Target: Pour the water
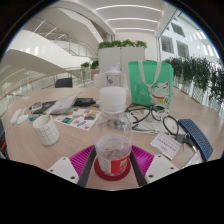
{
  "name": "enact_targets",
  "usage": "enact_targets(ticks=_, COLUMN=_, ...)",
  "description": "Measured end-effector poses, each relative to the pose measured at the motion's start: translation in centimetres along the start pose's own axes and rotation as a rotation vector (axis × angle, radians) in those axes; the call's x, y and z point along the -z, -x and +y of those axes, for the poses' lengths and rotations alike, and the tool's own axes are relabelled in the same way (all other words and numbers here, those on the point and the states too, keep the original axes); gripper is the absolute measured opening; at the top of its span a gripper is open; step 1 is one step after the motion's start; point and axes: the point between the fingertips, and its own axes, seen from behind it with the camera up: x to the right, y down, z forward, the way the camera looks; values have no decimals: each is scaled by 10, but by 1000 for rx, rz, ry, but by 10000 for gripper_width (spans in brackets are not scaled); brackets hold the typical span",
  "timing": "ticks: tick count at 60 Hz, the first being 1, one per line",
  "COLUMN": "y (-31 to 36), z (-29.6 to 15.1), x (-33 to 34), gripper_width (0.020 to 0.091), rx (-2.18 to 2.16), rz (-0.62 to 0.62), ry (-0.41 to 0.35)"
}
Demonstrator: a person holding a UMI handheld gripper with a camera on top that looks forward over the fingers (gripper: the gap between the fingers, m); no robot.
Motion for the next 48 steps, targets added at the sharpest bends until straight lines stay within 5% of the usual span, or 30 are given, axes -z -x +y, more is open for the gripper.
enact_targets(ticks=4, y=5, z=4, x=13, gripper_width=856, rx=-27, rz=-3, ry=20)
enact_targets(ticks=48, y=145, z=-24, x=331, gripper_width=840, rx=-146, rz=255, ry=-9)
